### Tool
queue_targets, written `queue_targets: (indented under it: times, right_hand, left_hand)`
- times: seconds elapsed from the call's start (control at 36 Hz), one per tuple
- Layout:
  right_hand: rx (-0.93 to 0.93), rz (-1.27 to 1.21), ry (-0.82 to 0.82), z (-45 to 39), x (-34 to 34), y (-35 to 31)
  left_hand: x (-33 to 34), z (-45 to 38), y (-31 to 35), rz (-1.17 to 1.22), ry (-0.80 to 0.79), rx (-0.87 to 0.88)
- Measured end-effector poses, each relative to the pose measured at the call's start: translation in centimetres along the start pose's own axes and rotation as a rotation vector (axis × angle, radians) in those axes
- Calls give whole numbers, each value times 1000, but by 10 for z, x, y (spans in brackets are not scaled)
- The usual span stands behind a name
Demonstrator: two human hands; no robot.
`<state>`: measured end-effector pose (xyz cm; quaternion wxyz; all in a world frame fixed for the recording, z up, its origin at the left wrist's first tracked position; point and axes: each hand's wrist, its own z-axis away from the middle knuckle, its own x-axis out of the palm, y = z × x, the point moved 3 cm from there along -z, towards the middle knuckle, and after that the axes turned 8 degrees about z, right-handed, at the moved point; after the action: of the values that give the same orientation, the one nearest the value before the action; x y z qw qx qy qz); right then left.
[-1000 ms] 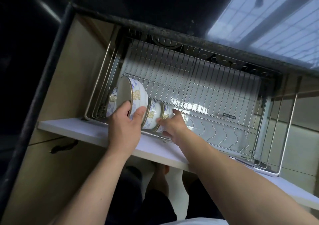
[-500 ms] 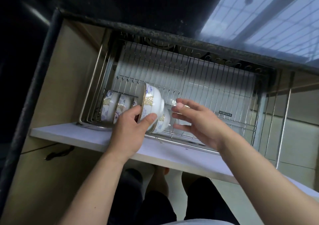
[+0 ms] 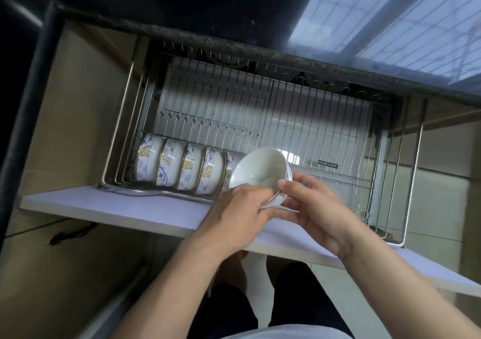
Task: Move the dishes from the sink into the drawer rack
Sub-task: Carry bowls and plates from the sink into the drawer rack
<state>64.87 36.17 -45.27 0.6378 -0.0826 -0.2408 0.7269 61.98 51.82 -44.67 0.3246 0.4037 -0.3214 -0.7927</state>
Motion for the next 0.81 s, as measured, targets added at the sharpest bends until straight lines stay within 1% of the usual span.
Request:
queue_targets:
  times: [0.06, 0.08, 0.11, 0.17, 0.22, 0.31, 0.39, 0.53, 0.67, 0.81]
  right_hand:
    - [14, 22, 47, -5, -4, -1]
    - [16, 74, 101, -11, -7, 0]
    - [19, 165, 170, -17, -10, 1]
    - [43, 386, 309, -31, -17, 3]
    - [73, 498, 379, -41, -21, 5]
    - [107, 463, 364, -51, -20, 9]
    - [88, 530, 324, -64, -7, 16]
    - [58, 623, 321, -78, 23, 21]
    - [13, 765, 427, -86, 48, 18]
    - [-1, 757, 480, -88, 62, 22]
  left_hand:
    - [-4, 1, -3, -42, -27, -24]
    - [-8, 3, -8, -58, -17, -61]
    - [-14, 5, -14, -64, 18, -101]
    - [-29, 12, -28, -109, 141, -184]
    - [-45, 23, -44, -177, 265, -289]
    - [-66, 35, -64, -253, 396, -395]
    - [-73, 37, -70, -218, 460, -436]
    - [-66, 32, -60, -257, 479, -424]
    - [-65, 34, -58, -254, 517, -428]
    - [-67, 35, -57, -245, 522, -409]
